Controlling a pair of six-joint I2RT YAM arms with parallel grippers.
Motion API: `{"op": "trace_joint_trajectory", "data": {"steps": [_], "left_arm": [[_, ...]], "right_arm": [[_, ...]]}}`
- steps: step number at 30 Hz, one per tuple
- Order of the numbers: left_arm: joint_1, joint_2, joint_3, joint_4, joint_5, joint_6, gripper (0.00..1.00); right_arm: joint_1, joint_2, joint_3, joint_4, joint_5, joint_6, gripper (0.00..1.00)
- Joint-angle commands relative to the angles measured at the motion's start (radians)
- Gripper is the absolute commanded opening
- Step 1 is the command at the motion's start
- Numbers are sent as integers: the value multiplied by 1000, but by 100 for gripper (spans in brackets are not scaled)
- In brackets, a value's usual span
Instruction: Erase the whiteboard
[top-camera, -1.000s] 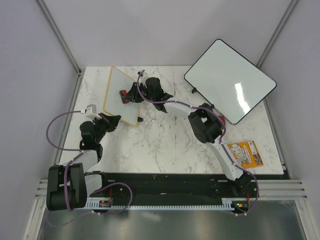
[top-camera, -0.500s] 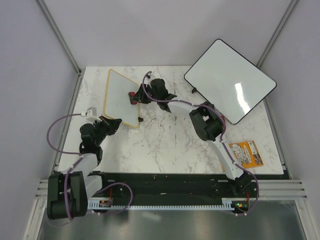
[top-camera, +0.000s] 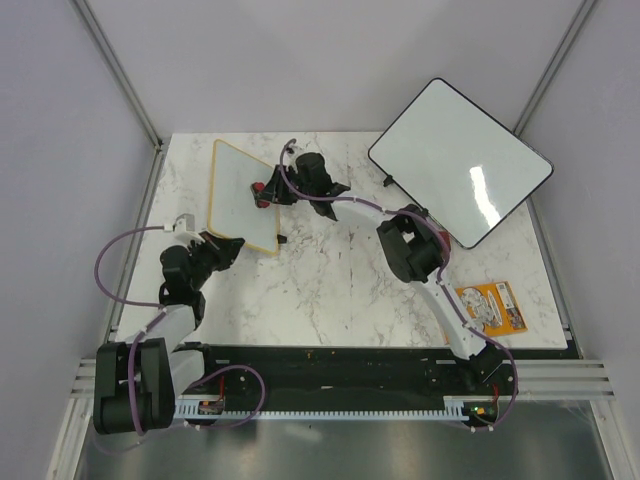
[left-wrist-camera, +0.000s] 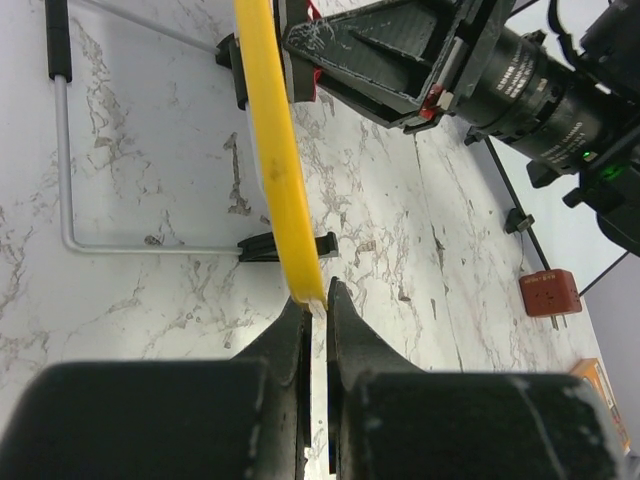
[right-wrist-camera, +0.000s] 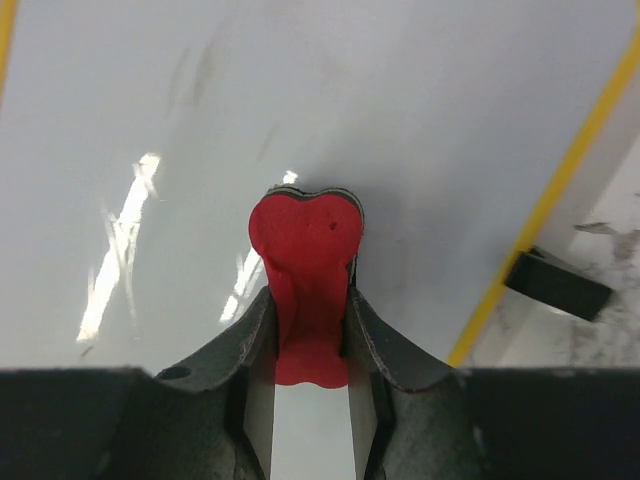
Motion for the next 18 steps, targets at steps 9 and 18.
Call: {"op": "trace_joint_trajectory", "data": {"steps": [9,18], "left_arm": [[-19,48,9,-46,126,71,2],[-19,41,5,-48,128,76,2]], "right_arm": [[267,-92,16,-83,18,-117,0],[238,35,131,-96,130,-41,0]]}}
